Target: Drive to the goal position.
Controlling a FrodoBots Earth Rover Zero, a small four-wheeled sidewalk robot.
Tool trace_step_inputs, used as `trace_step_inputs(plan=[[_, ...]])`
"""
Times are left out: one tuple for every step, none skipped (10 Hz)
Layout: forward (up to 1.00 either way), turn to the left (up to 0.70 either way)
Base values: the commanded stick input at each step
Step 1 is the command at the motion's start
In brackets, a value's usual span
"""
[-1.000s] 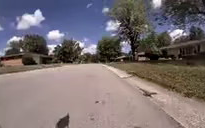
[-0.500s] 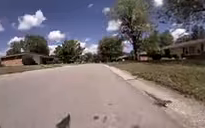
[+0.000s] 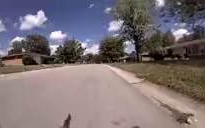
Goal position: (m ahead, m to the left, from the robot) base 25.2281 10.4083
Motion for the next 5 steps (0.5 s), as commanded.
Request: trace_step_inputs(plan=[[0.0,0.0],[0.0,0.0],[0.0,0.0],[0.0,0.0],[0.0,0.0]])
